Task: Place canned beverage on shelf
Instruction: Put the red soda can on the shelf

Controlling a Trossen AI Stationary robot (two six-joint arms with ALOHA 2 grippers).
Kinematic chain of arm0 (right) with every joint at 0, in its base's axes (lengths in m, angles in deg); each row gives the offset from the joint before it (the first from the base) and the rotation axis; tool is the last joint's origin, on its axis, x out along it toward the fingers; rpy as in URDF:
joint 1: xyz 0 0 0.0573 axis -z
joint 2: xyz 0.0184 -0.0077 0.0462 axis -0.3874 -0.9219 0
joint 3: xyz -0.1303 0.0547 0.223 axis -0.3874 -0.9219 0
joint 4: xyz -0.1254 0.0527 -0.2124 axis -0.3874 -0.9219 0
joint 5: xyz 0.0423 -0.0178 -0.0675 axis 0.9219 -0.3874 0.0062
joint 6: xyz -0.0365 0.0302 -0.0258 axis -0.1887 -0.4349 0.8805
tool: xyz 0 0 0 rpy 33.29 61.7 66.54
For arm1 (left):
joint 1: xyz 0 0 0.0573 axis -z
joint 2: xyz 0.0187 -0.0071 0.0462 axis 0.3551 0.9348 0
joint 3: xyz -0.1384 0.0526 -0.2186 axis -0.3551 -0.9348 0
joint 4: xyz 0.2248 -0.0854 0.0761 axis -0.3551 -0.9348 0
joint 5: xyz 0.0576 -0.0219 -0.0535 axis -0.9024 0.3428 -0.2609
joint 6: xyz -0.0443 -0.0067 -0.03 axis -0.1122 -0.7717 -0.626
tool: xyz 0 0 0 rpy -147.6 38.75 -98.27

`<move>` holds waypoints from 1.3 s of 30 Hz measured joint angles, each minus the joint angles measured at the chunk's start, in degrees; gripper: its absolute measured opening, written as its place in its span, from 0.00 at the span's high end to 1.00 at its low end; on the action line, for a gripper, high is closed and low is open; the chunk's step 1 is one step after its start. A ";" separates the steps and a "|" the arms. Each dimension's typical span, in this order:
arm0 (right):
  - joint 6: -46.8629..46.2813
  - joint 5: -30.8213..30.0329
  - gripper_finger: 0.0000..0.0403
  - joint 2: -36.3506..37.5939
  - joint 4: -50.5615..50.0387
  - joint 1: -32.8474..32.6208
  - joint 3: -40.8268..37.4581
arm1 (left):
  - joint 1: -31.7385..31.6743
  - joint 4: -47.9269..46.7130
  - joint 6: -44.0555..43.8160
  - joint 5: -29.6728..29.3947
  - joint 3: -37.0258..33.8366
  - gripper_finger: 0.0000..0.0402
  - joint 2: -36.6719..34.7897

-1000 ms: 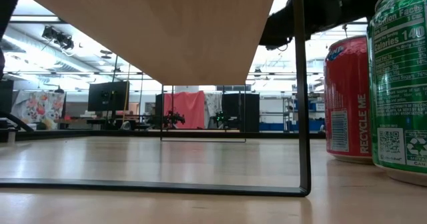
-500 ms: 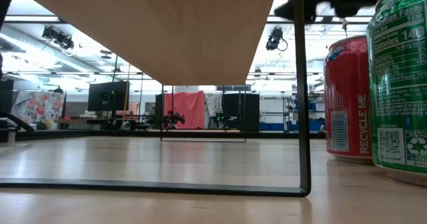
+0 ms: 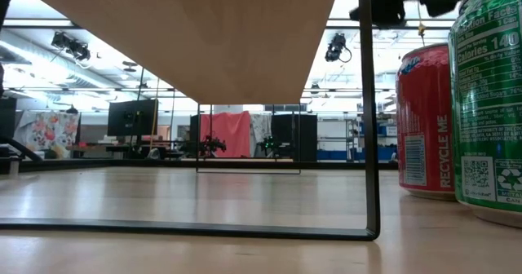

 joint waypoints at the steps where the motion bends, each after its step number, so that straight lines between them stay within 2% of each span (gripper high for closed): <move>1: -0.58 -0.46 0.13 0.00 -0.41 -0.21 0.00 | -0.47 -0.32 0.34 -0.02 0.02 0.01 -0.41; 7: -1.96 -1.39 0.13 -0.06 -0.94 -1.33 0.00 | -4.46 -6.56 2.77 1.53 -0.03 0.01 -0.74; 10: -2.31 -3.83 0.13 -0.32 -1.31 -1.86 0.00 | -6.14 -6.29 5.64 2.62 -0.05 0.01 -0.74; 17: -2.56 -5.21 0.13 -0.39 -2.05 -2.56 0.00 | -6.62 -9.28 11.24 4.04 -0.05 0.01 -0.91; 25: -2.58 -5.36 0.13 -0.39 -2.03 -2.58 0.00 | -6.62 -10.86 10.22 4.33 -0.05 0.01 -0.91; 29: -2.58 -5.36 0.13 -0.39 -1.97 -2.58 0.00 | -6.52 -10.68 8.16 7.49 -0.05 0.01 -0.91; 33: -2.58 -5.36 0.13 -0.39 -1.95 -2.58 0.00 | -6.52 -9.94 7.76 8.24 -0.05 0.01 -0.91; 39: -2.58 -5.36 0.13 -0.39 -1.95 -2.58 0.00 | -6.52 -5.76 7.60 11.63 -0.05 0.01 -0.91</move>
